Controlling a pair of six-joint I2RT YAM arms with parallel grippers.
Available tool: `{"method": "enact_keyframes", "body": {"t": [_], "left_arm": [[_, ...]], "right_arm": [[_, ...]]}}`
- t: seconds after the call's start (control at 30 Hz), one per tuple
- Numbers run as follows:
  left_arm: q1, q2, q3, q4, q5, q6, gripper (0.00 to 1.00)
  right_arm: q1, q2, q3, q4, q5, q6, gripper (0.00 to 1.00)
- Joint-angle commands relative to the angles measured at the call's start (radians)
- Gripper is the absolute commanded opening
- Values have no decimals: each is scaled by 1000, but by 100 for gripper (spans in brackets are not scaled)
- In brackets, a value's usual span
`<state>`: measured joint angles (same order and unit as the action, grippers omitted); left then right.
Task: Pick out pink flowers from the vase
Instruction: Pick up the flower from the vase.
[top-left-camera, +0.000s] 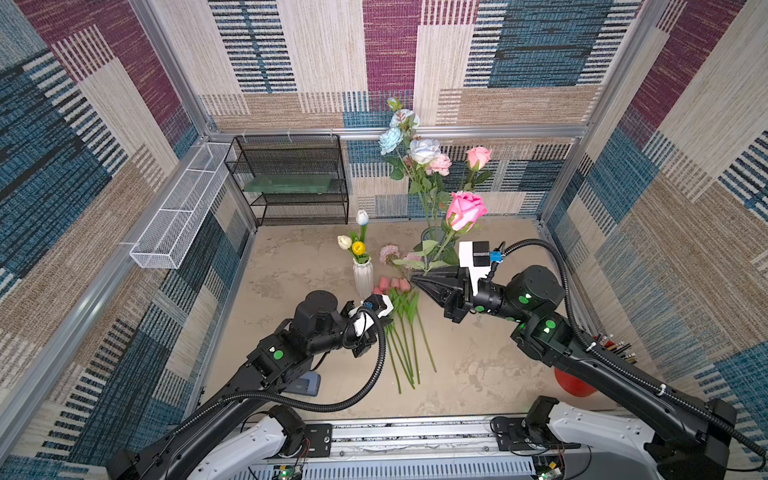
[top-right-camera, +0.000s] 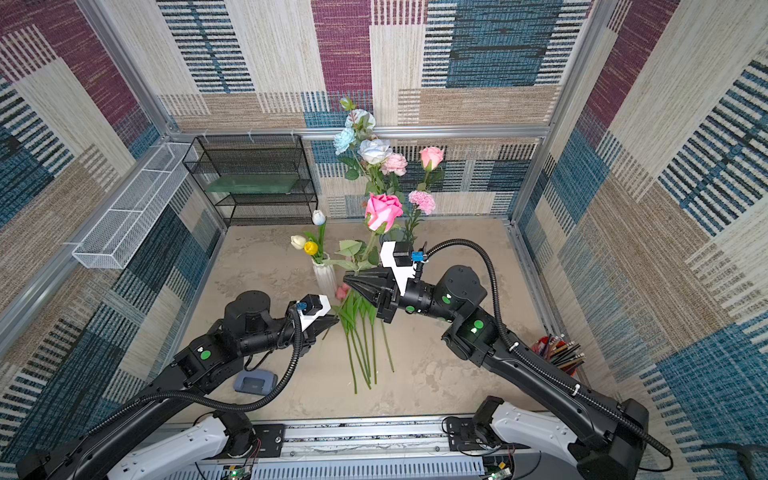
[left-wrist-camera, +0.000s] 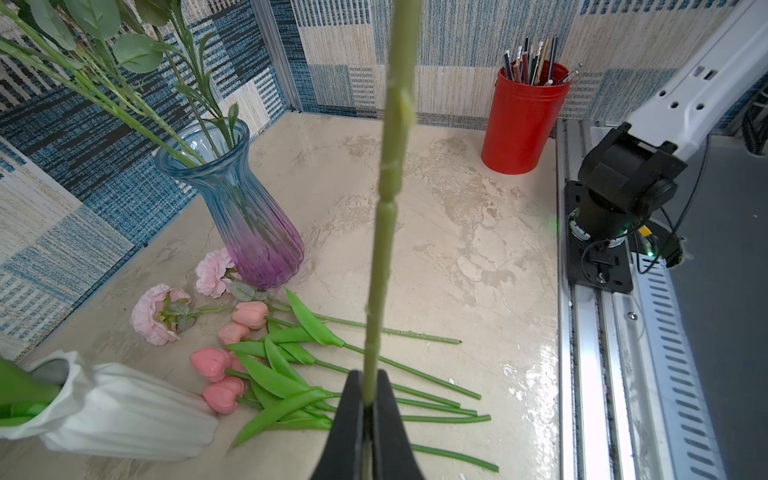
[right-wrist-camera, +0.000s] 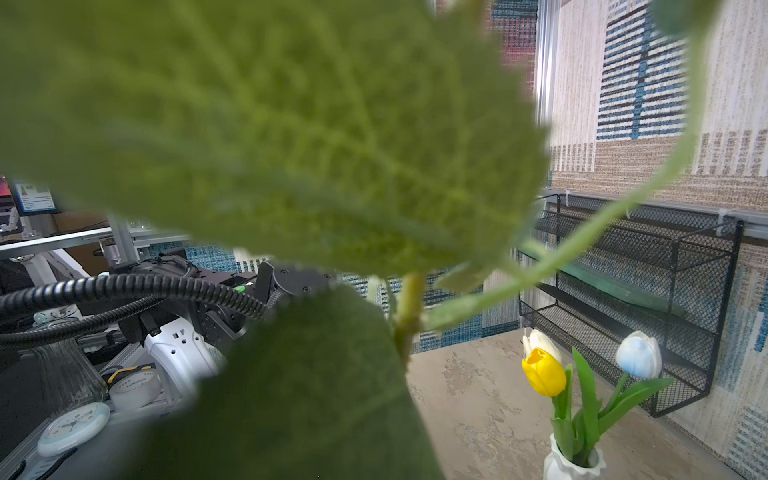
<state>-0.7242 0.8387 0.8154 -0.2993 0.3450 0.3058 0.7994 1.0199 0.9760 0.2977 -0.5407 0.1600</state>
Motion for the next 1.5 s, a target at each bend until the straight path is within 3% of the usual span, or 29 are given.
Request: {"method": "enact_keyframes", "body": {"t": [0.0,0.07,0.17,0.43,0.7,1.2,1.27,1.47], "left_arm": [[0,-15,9,18,7,-38,0],[0,-26,5,25,27,-61,0],[1,-43,-4,46,52,-118,0],[0,-100,-74,187,65,-336,0],[0,-117,-127,310,72,-495,0],[0,-160,-160,313,74,-519,0],[1,-164,-163,311,73,-517,0],[0,-162,-164,300,91,-506,0]], "right_arm": [[4,0,16,-11,21,-8,16],[4,-2,19,-28,42,-21,31],[13,-8,20,-55,72,-53,43],[57,-35,-71,-42,138,-57,48],[155,25,-178,102,174,14,48],[182,145,-134,104,231,38,39],[182,163,-126,102,231,39,34],[184,191,-111,107,199,38,4]]}}
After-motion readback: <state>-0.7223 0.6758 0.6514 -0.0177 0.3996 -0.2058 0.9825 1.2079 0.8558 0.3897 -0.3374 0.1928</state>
